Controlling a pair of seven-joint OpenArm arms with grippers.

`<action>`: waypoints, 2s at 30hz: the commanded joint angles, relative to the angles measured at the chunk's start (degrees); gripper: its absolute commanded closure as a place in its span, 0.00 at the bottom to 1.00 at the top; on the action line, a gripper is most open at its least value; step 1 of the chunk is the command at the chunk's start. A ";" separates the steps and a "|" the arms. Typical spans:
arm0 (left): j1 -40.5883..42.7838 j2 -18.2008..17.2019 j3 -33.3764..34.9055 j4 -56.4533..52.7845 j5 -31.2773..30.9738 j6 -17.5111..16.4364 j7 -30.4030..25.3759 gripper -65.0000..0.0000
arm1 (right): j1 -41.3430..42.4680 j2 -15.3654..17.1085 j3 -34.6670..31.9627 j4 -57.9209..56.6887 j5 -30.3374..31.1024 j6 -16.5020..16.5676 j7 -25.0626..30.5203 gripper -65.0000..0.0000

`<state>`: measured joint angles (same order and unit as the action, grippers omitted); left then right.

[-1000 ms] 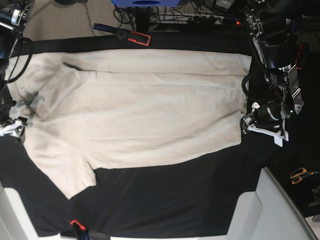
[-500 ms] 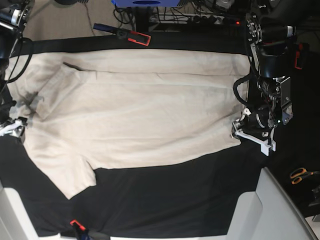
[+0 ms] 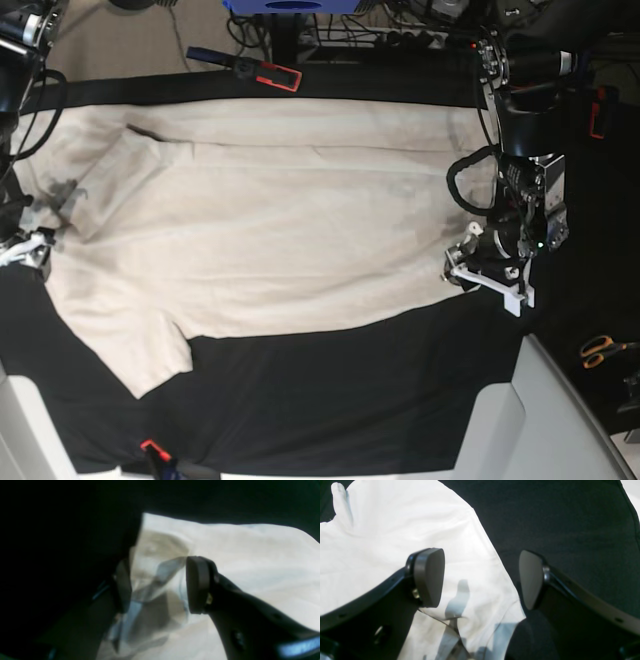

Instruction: Fold the T-shirt properly

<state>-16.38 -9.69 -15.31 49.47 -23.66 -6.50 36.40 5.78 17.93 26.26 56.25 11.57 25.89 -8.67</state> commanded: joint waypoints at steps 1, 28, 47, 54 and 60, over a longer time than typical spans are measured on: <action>-0.28 0.24 0.23 -0.29 -0.03 -0.40 2.94 0.53 | 1.03 1.28 0.16 1.11 0.43 0.00 1.59 0.32; 4.21 -3.01 -0.12 13.69 0.06 -0.22 3.38 1.00 | 1.56 1.28 0.16 1.03 0.43 0.00 1.59 0.32; 4.12 -3.54 -0.21 15.36 -0.03 -0.22 6.89 1.00 | 28.81 8.40 0.16 -37.39 0.34 -0.26 -2.63 0.23; 4.12 -3.54 -0.21 15.36 -0.03 -0.22 6.89 1.00 | 26.61 8.04 0.33 -39.68 0.34 -0.26 -2.63 0.23; 4.12 -3.54 -0.21 15.36 -0.03 -0.22 6.81 1.00 | 25.38 6.55 0.16 -39.77 0.34 -0.18 -2.72 0.23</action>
<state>-11.11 -12.43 -15.33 63.75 -23.42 -6.48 44.23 29.78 23.75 26.30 15.73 11.60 25.28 -12.08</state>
